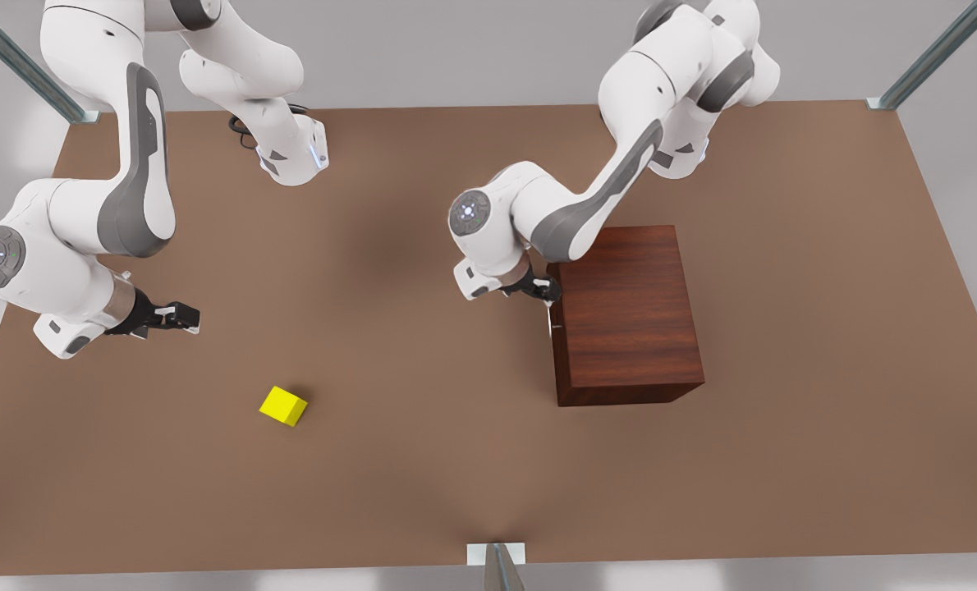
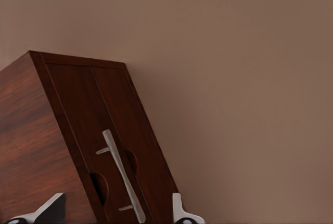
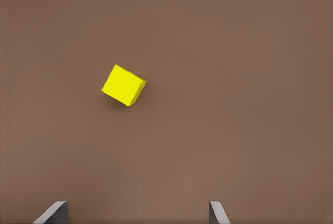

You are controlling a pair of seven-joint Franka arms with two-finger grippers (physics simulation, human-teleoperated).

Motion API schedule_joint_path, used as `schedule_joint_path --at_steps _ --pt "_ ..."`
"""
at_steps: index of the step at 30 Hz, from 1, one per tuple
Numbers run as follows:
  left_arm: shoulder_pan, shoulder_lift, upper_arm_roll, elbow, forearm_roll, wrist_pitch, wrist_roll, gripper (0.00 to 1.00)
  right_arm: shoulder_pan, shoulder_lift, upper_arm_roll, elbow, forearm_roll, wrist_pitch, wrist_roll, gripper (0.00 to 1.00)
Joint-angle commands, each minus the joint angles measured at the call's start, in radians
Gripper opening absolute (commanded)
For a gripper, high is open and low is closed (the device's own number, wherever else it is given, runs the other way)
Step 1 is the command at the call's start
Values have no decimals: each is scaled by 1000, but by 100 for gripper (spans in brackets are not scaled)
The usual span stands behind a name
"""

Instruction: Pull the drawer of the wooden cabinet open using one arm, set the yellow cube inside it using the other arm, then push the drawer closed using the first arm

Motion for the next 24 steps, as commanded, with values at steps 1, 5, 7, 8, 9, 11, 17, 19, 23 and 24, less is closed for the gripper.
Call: schedule_joint_path --at_steps 1,5,7,8,9,11,17,19,23,24 --pt "3 1 1 -3 -10 -49 -405 100 0 -1 0 0 1 -1 -15 100" --pt "-8 32 2 -3 -7 -49 -442 100 0 1 0 1 1 -1 -15 100" --pt "-17 47 1 -1 0 -49 -489 100 0 2 0 1 1 -1 -15 100" --pt "-17 47 1 0 2 -49 -489 100 0 2 0 1 1 -1 -15 100" --pt "-18 52 1 5 2 -49 -491 100 0 2 0 0 1 -1 -15 100" --pt "-31 69 2 14 49 -46 -488 100 0 2 0 1 0 -1 -13 100" --pt "-54 129 1 57 157 -23 -474 100 1 7 1 1 -2 -1 -13 100" --pt "-55 136 1 52 186 -35 -474 100 1 7 0 1 -2 -1 -13 100" --pt "-54 147 1 37 198 -37 -471 100 2 8 0 0 -4 -1 -13 100" --pt "-54 155 2 37 198 -37 -472 100 1 8 0 0 -4 -1 -13 100"
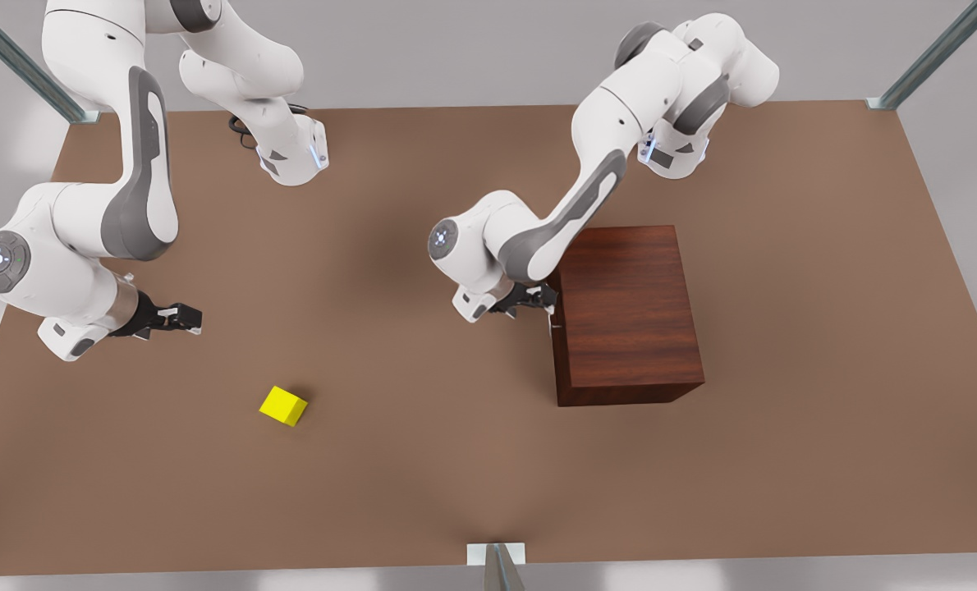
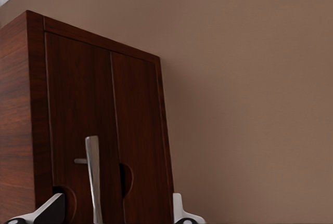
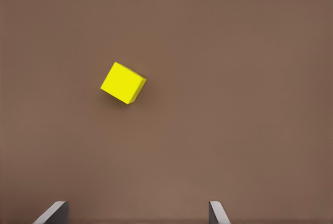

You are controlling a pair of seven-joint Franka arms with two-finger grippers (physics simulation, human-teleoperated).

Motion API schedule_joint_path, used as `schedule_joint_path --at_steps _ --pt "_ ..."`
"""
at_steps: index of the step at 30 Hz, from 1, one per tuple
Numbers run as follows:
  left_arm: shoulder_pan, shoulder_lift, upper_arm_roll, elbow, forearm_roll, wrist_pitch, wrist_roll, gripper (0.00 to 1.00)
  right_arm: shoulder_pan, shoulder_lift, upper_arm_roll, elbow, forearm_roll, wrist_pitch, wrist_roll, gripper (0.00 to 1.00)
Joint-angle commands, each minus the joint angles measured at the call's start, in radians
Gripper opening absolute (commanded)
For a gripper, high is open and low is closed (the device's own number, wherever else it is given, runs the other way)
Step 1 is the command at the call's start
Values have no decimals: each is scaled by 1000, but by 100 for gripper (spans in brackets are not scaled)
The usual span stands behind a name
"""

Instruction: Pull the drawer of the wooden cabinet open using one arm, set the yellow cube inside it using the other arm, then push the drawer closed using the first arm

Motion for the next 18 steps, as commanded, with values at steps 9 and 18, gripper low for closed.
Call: schedule_joint_path --at_steps 9,18 --pt "0 46 0 1 19 14 -127 100 0 5 -1 0 0 0 -4 100" --pt "8 49 5 21 -23 111 -164 100 2 5 -1 2 -3 0 -4 100"
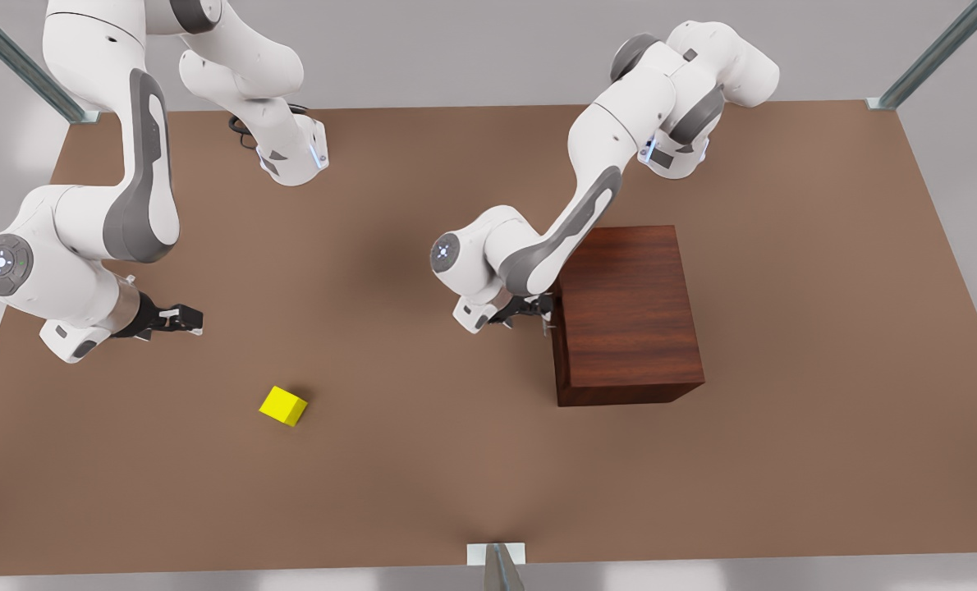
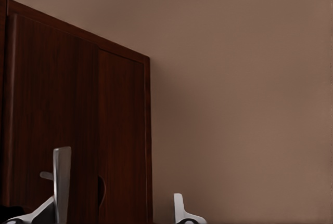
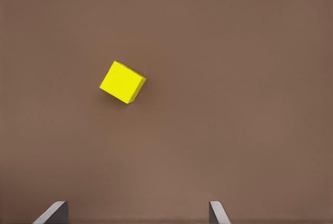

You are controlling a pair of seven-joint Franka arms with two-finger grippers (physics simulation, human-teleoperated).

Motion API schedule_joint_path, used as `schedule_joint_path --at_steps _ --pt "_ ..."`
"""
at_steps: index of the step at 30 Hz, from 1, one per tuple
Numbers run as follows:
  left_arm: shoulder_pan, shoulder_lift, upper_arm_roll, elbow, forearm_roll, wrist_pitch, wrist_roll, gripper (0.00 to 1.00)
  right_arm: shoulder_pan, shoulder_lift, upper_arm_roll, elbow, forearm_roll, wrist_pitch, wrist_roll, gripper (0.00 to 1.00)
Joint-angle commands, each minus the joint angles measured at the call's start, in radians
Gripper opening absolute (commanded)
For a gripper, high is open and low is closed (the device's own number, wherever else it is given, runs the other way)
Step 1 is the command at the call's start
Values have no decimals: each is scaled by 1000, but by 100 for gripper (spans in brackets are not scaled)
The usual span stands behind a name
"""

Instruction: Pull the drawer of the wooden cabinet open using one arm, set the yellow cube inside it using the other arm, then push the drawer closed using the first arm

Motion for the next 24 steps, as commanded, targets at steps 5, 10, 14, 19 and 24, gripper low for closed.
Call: schedule_joint_path --at_steps 5,10,14,19,24 --pt "-6 -2 -12 18 -7 63 -111 100 0 -1 1 -1 -1 3 -2 100" --pt "-19 3 -14 20 -7 84 -140 100 0 -1 0 1 1 3 -3 100" --pt "-22 3 -12 25 -7 82 -139 100 0 1 1 -1 1 3 -2 100" --pt "-41 17 -12 52 -7 81 -140 100 0 1 1 1 -1 3 -2 100" --pt "-62 26 -11 69 -7 82 -142 100 0 1 1 1 -1 3 -2 100"
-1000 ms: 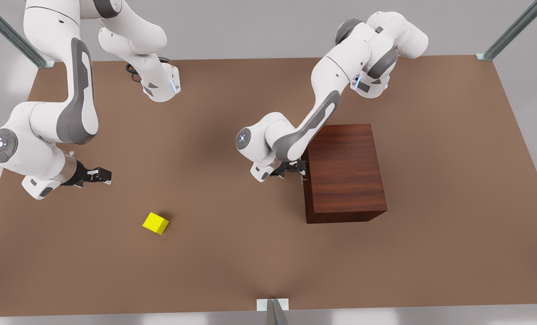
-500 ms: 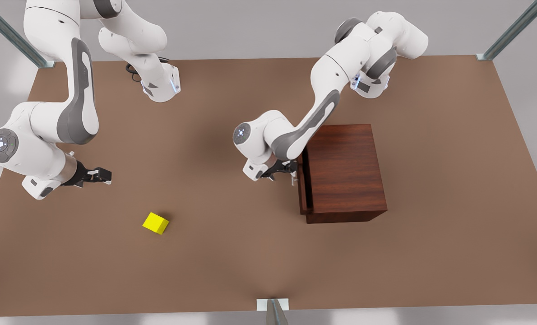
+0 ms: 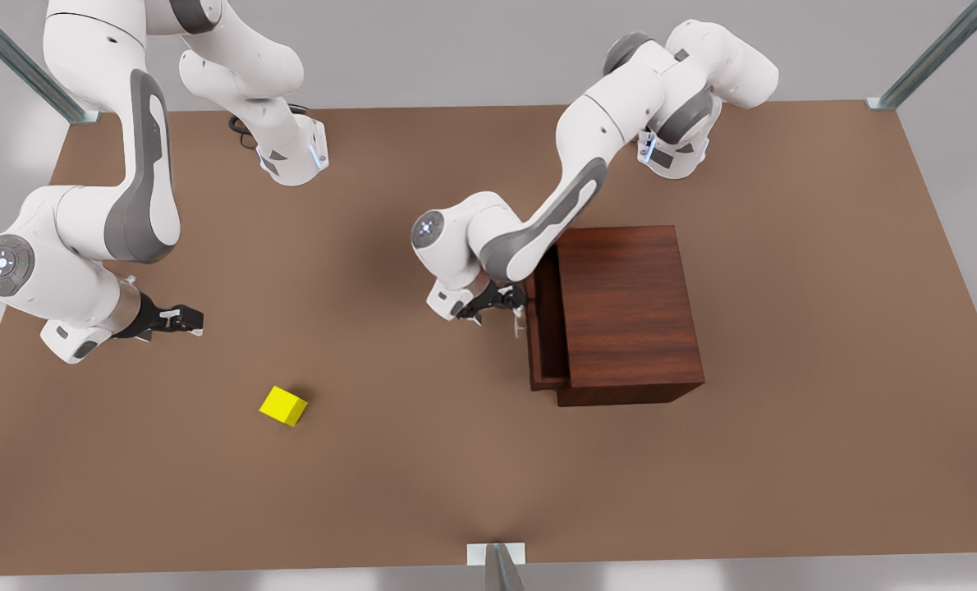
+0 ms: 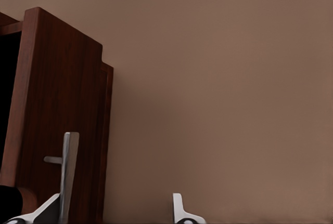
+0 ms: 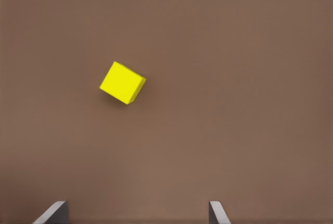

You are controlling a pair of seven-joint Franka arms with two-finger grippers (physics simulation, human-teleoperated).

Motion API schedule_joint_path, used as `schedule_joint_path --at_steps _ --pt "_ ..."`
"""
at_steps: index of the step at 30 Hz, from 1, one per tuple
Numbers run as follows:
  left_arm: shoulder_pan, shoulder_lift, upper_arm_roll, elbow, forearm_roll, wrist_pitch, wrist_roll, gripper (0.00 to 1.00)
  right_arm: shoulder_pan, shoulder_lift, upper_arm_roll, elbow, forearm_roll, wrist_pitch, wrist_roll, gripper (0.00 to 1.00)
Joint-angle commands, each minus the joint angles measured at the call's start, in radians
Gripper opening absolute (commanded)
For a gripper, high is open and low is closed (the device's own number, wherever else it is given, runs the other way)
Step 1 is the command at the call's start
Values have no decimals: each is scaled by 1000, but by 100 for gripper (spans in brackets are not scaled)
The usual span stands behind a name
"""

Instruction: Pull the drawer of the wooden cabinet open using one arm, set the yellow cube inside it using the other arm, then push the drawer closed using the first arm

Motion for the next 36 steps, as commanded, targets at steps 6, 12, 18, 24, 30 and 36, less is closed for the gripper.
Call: schedule_joint_path --at_steps 6,12,18,24,30,36 --pt "-38 21 0 40 -2 1 -73 100 0 -1 0 1 1 0 -1 100" --pt "-45 54 -9 73 -2 16 -100 100 -17 13 -9 1 2 6 -10 100" --pt "-45 70 -15 106 -4 24 -122 100 -12 17 0 36 10 -4 -3 100" --pt "-47 74 -32 128 -4 24 -143 100 -12 20 0 44 11 -4 0 100" --pt "-59 87 -32 165 -11 8 -160 100 -12 20 0 44 10 -4 5 100" --pt "-35 -128 -38 244 -155 -309 -65 100 26 33 3 45 2 -4 150 100"
